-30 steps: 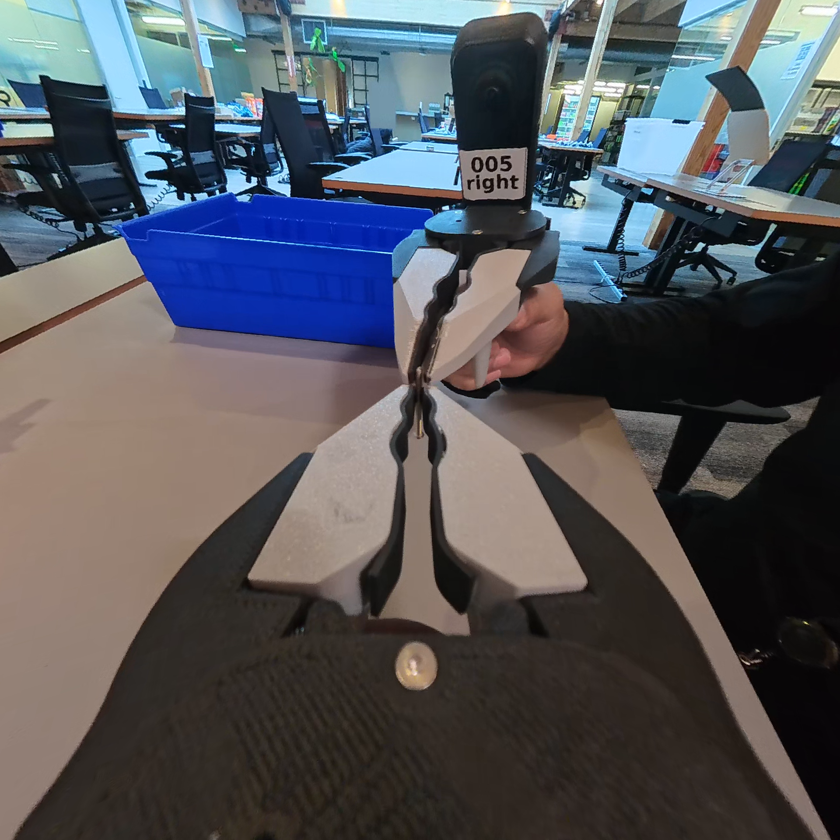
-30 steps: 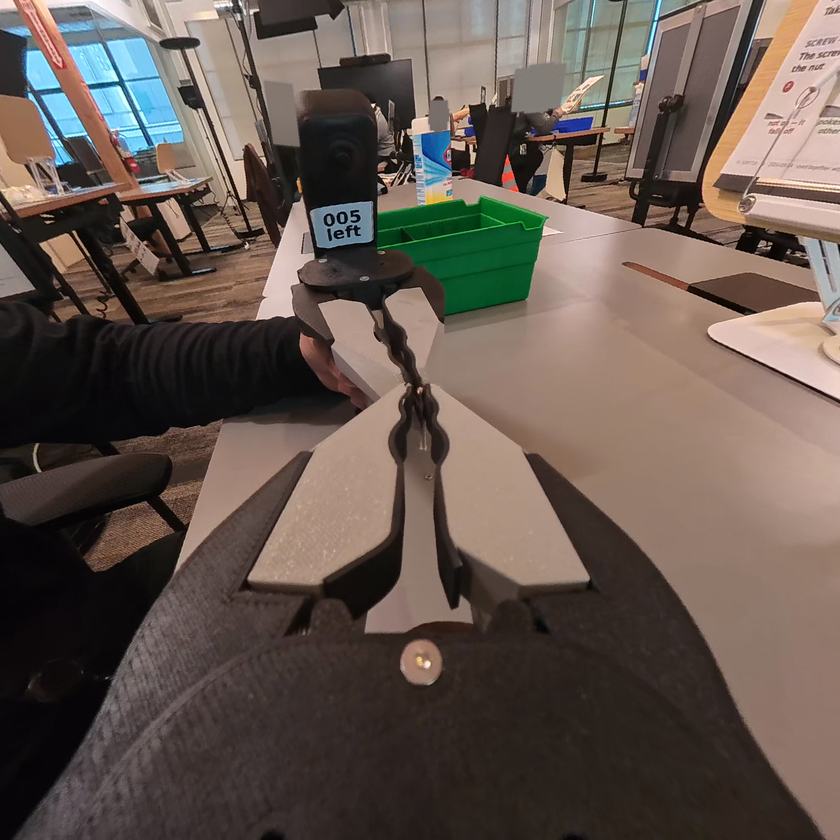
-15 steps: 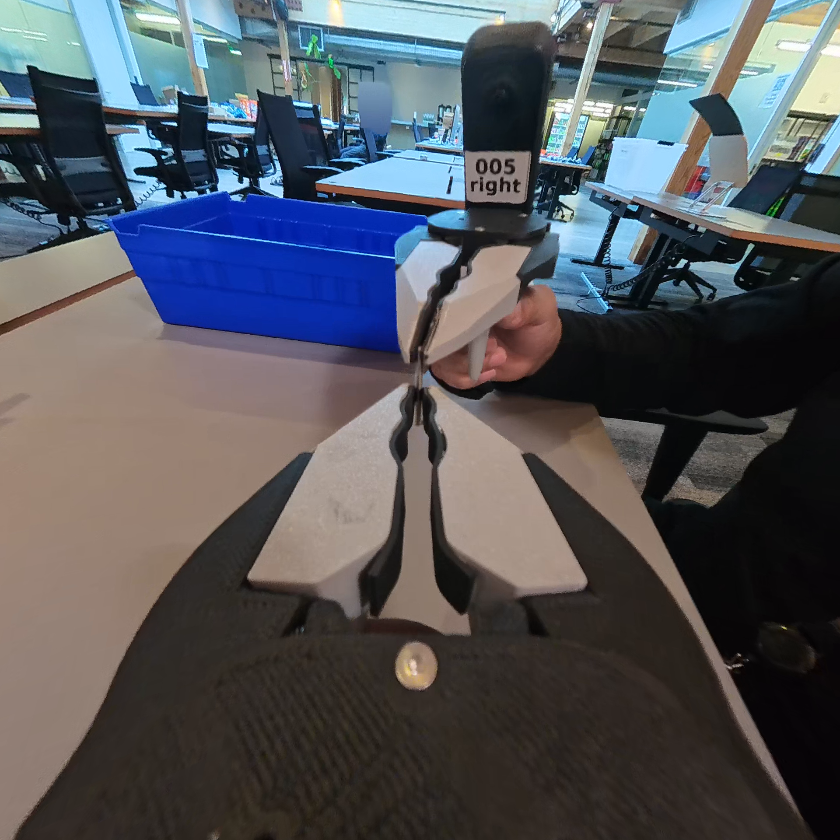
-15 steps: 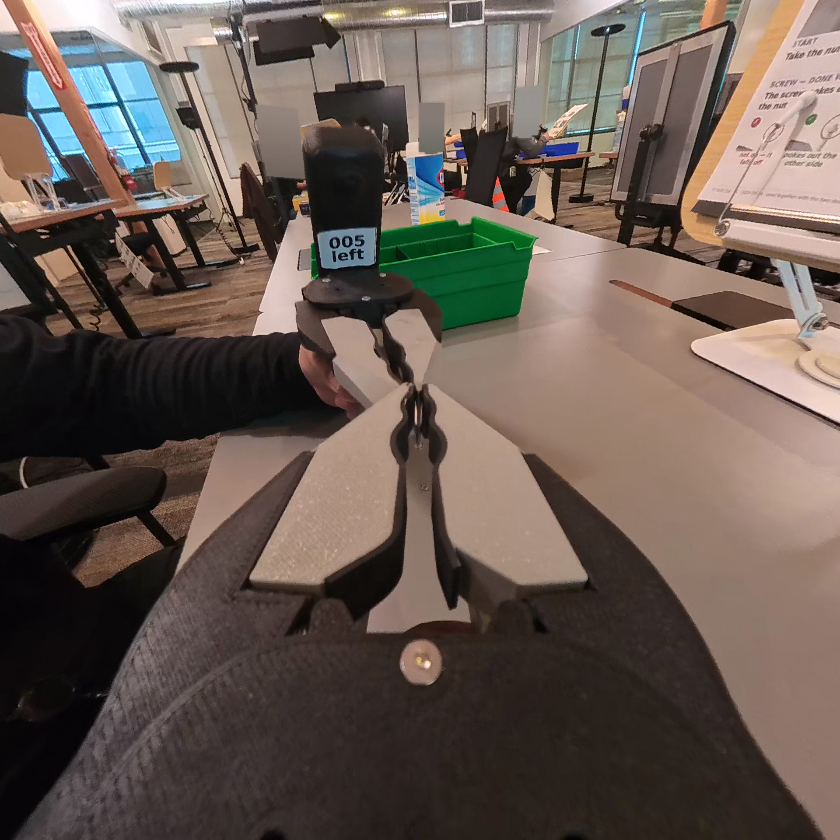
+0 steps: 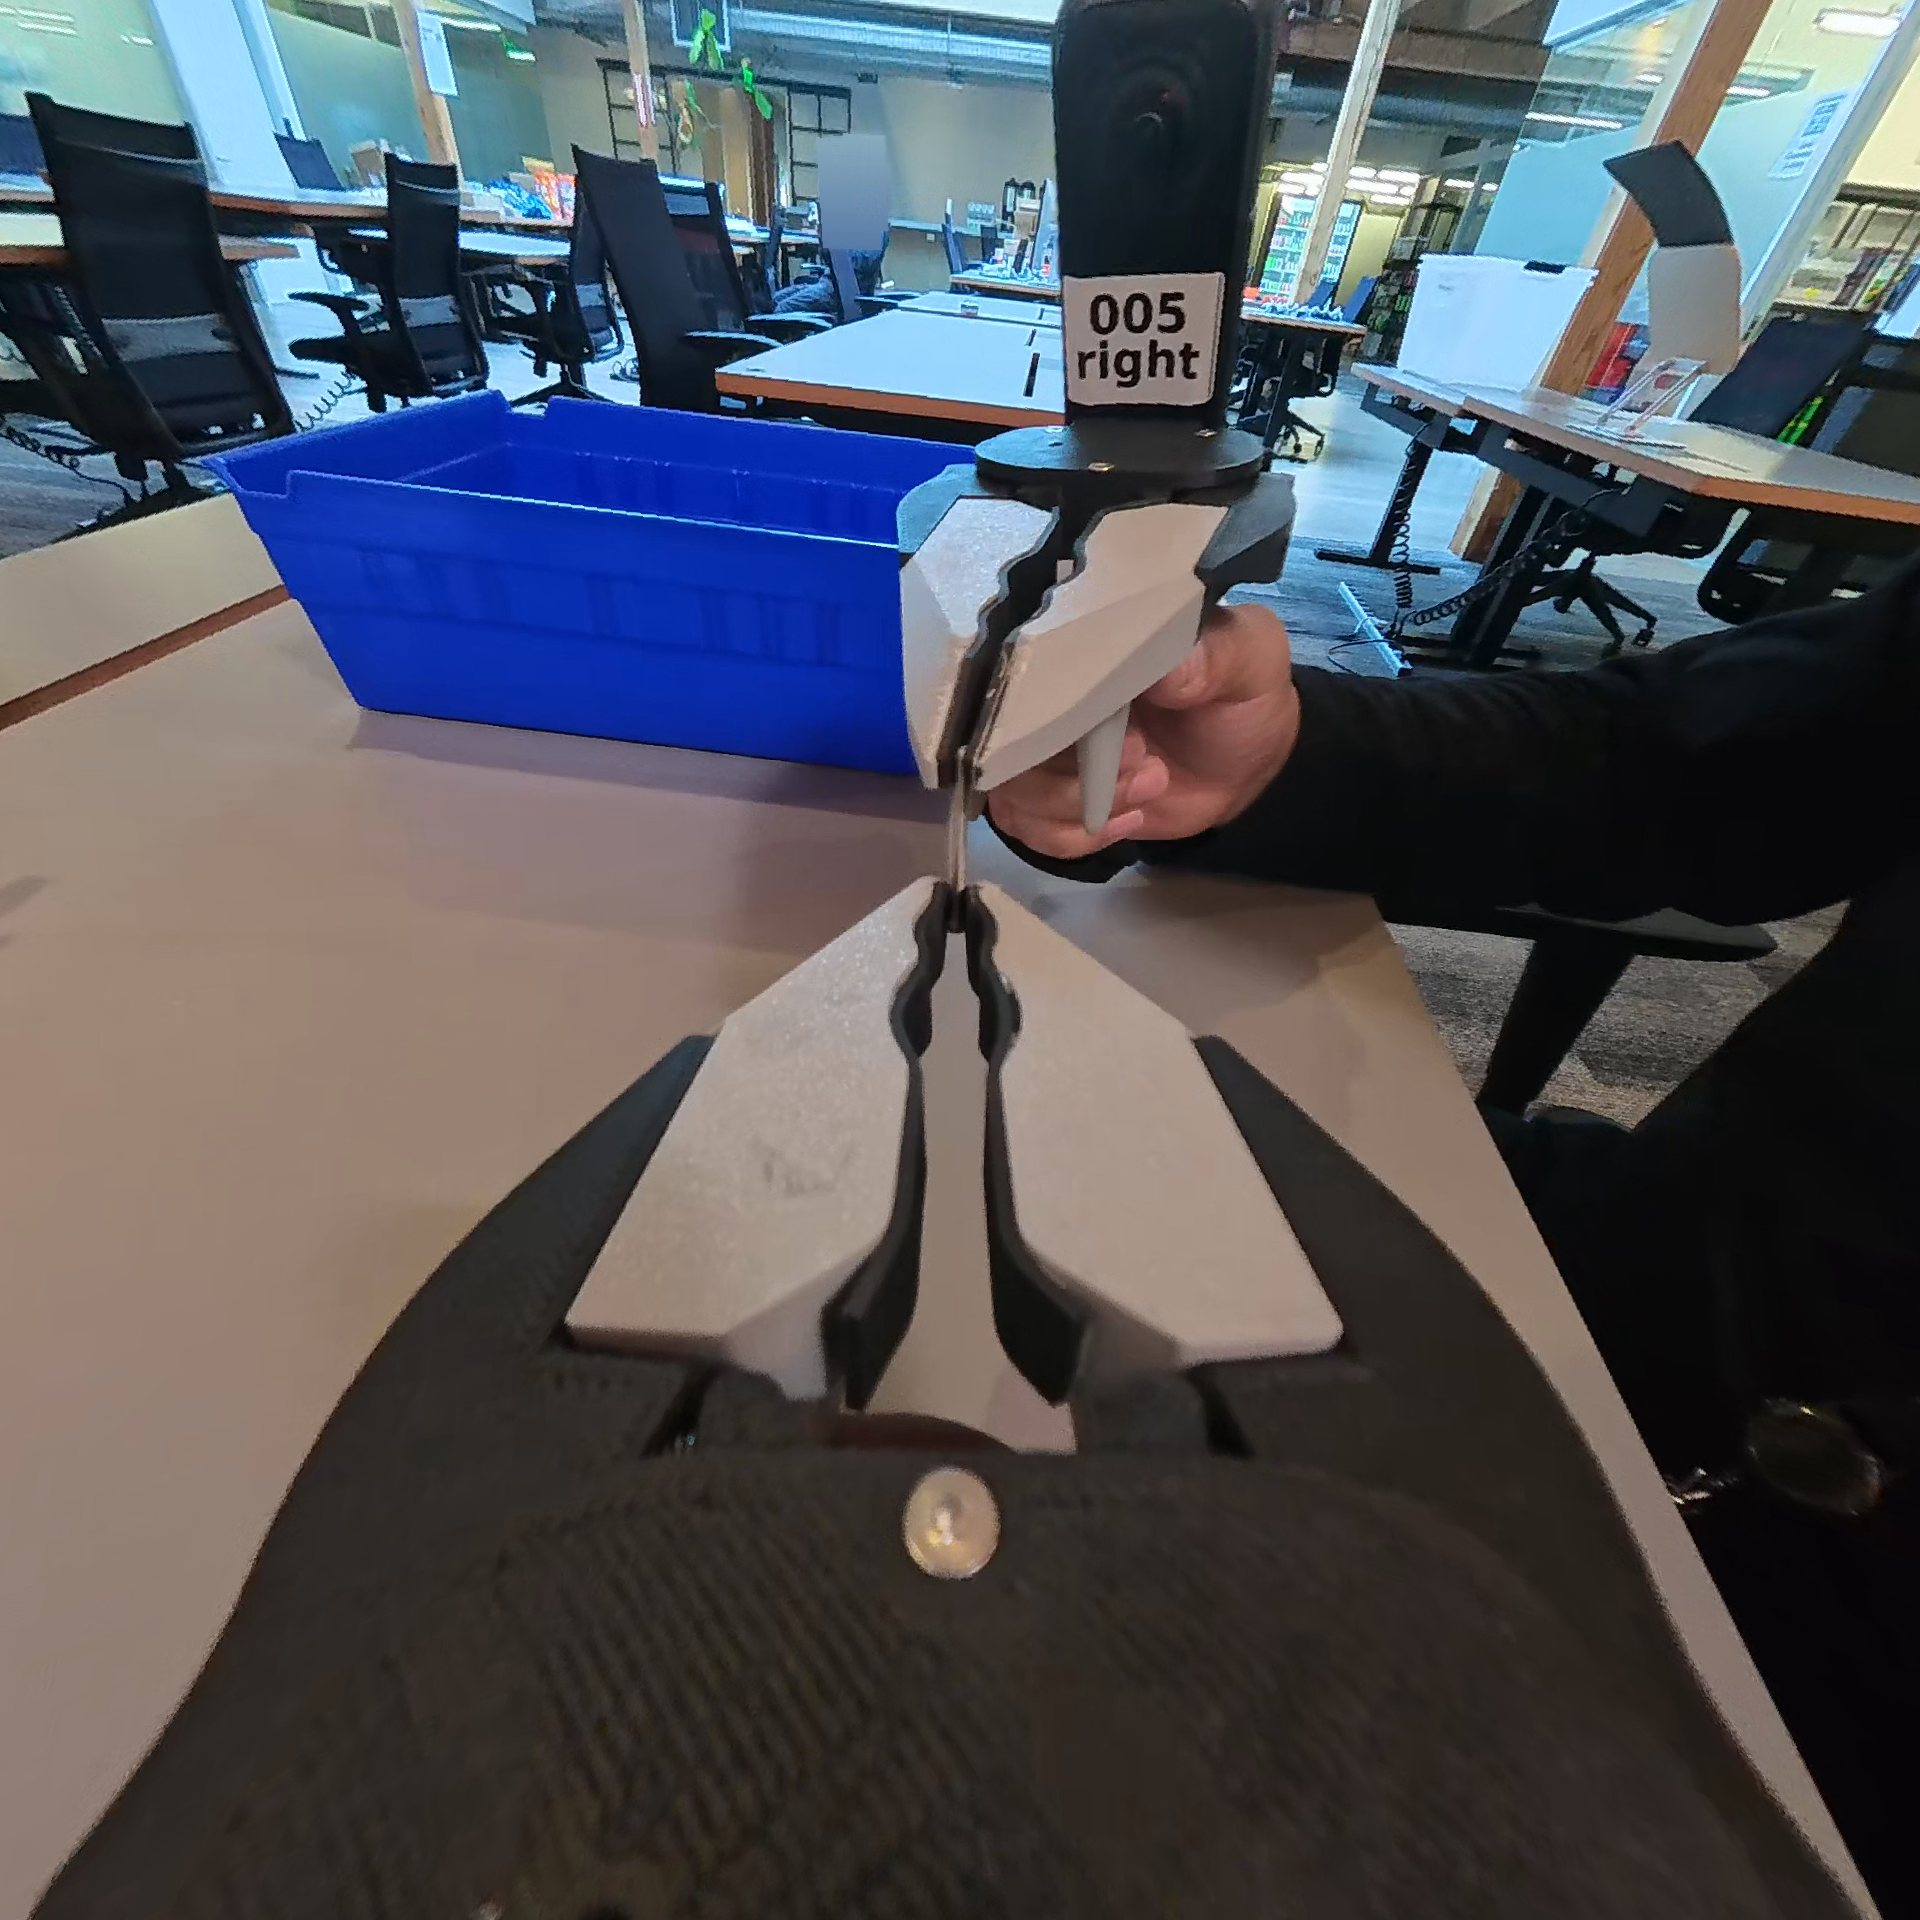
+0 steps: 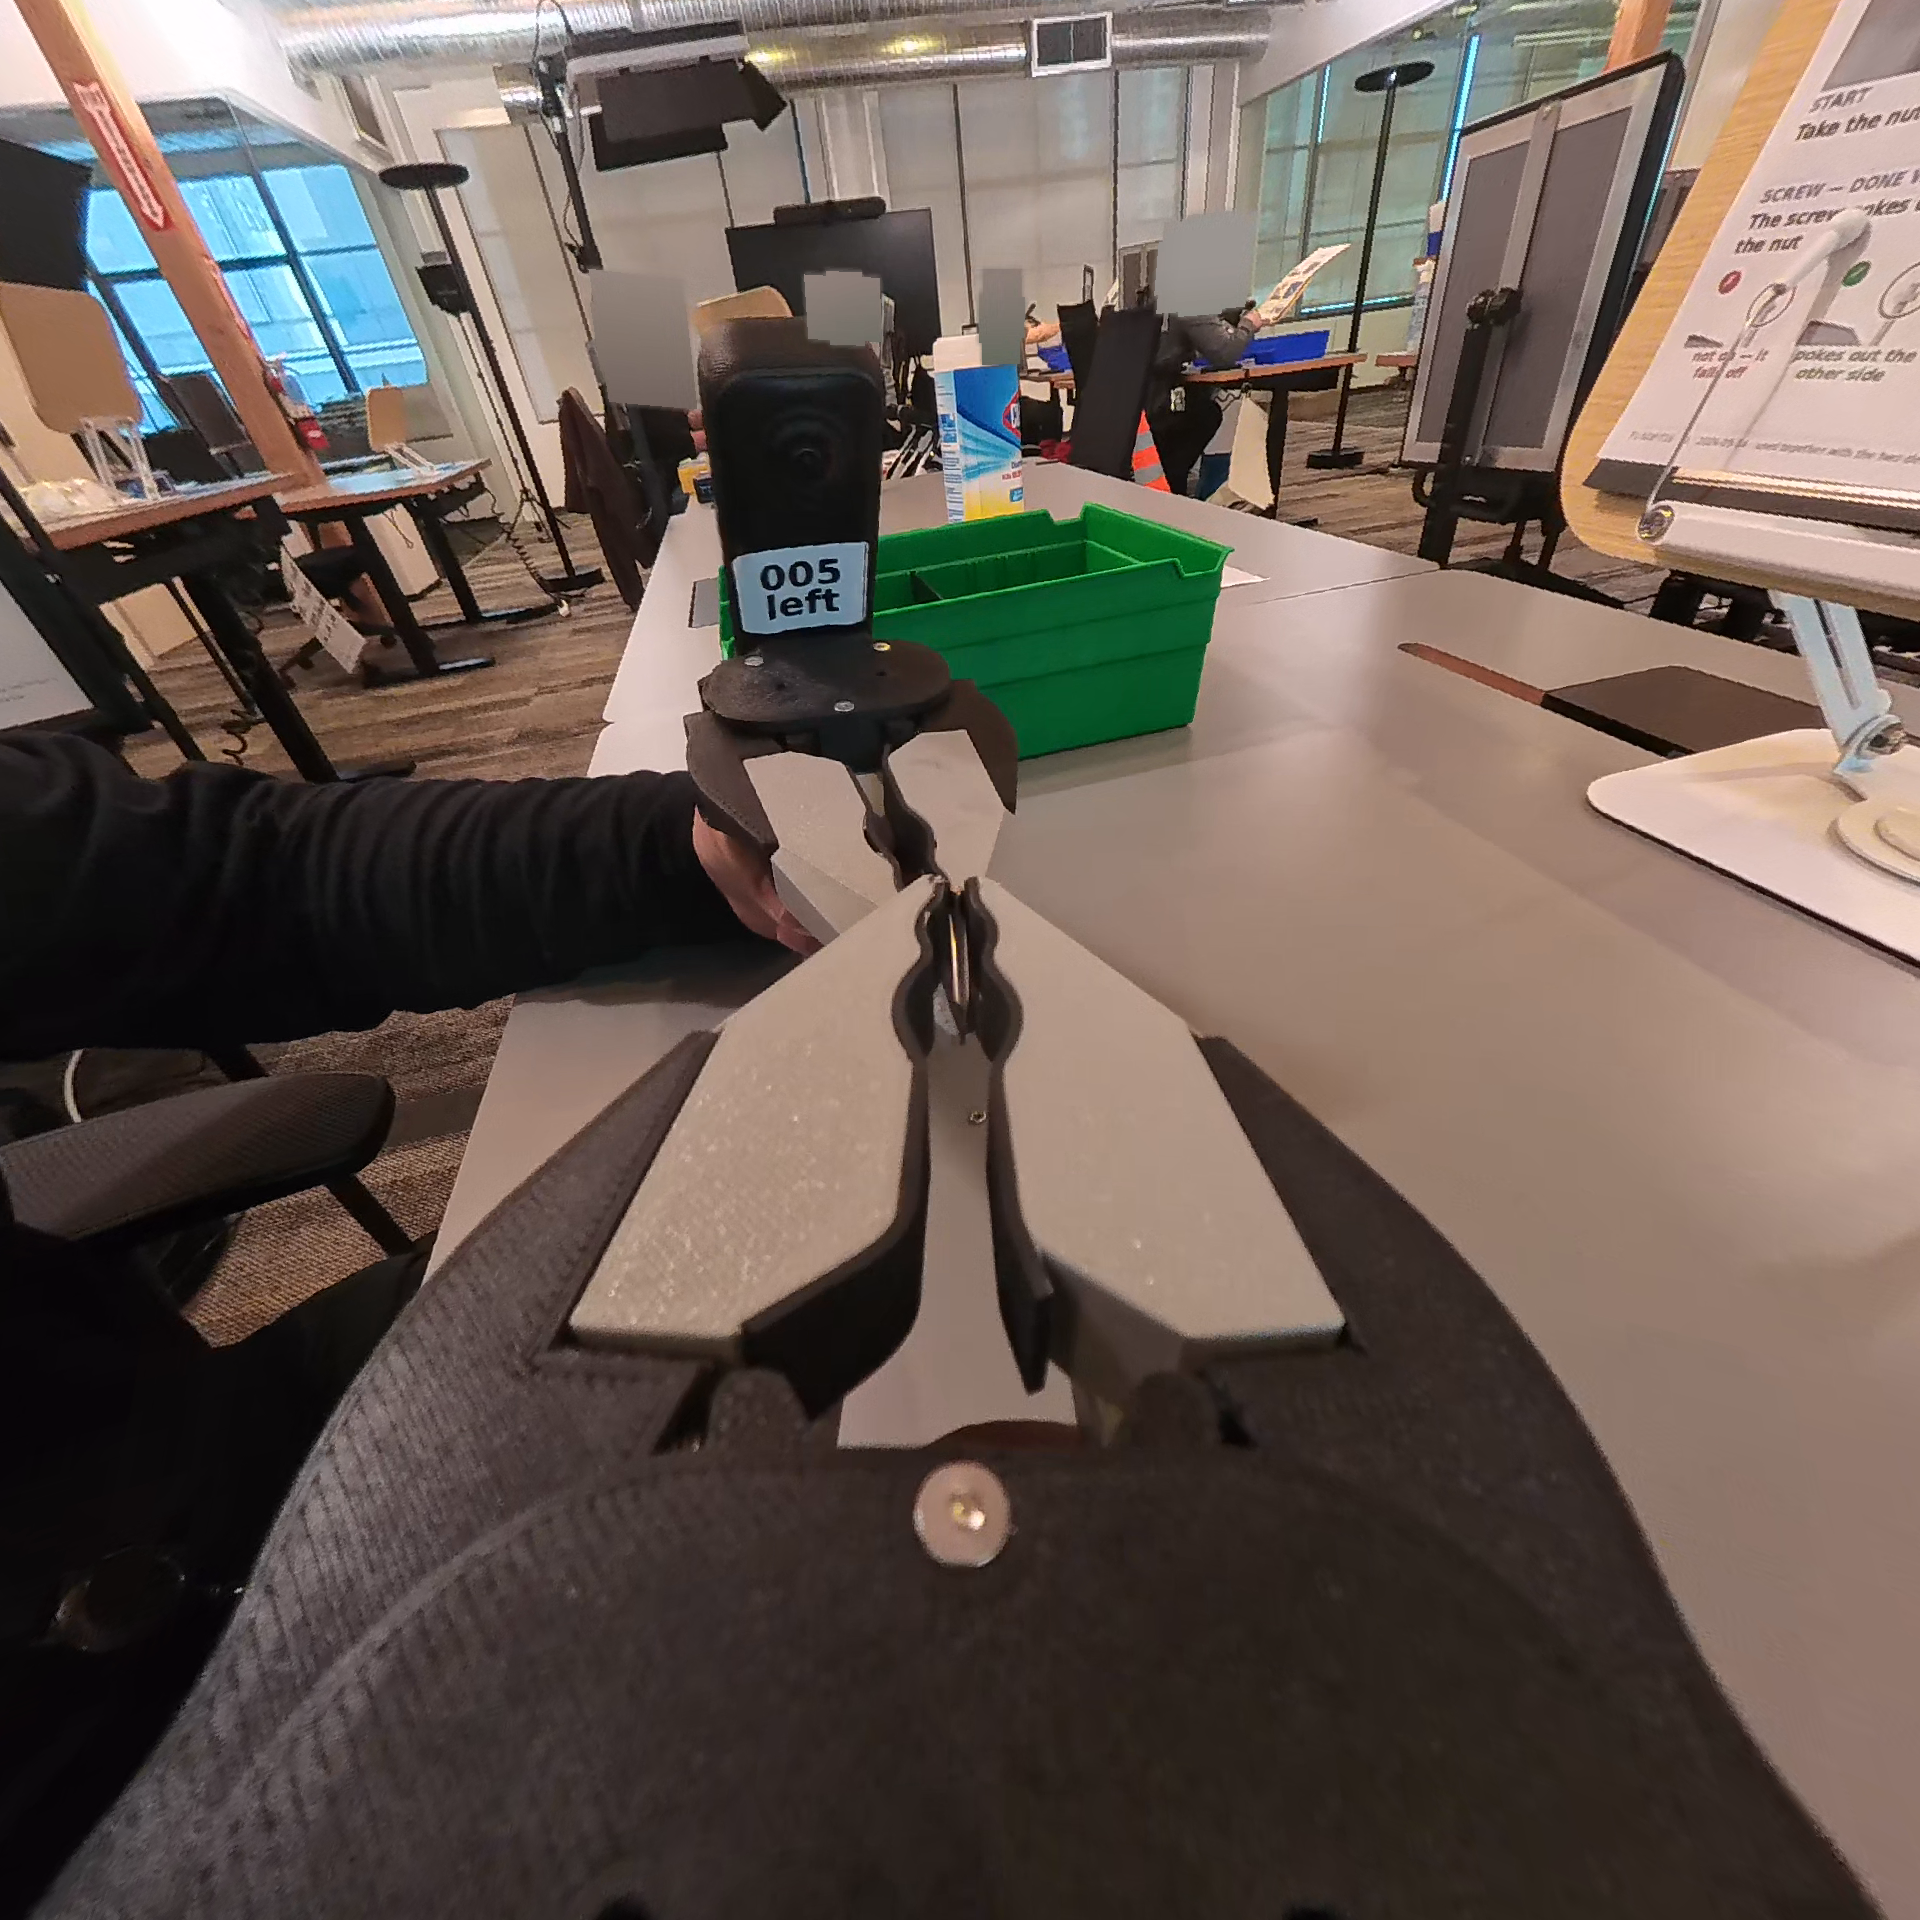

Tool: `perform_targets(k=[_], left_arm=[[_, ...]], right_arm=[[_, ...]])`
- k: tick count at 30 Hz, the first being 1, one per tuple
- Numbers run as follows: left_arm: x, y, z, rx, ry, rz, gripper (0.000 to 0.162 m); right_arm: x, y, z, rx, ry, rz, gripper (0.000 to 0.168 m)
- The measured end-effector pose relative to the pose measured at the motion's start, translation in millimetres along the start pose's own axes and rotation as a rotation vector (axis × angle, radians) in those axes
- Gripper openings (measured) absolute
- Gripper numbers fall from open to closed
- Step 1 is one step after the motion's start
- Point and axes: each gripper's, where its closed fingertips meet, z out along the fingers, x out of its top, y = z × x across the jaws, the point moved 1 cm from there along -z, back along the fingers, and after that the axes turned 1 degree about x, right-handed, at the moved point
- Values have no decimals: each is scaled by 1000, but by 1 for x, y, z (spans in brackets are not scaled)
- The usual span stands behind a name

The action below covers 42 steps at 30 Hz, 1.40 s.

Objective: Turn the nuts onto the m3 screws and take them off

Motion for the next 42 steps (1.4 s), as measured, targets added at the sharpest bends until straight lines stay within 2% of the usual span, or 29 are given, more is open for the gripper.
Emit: perform_targets(k=[31, 35, 42], left_arm=[[1, -2, -1, 10, 2, 16, 0], [-1, -4, -2, 16, -5, 16, 0], [0, -21, -18, 71, 13, 36, 0]], right_arm=[[-3, 1, 2, 2, 0, 23, 0], [1, 3, -1, -5, 21, 24, 4], [4, 7, -6, -9, 40, 41, 5]])
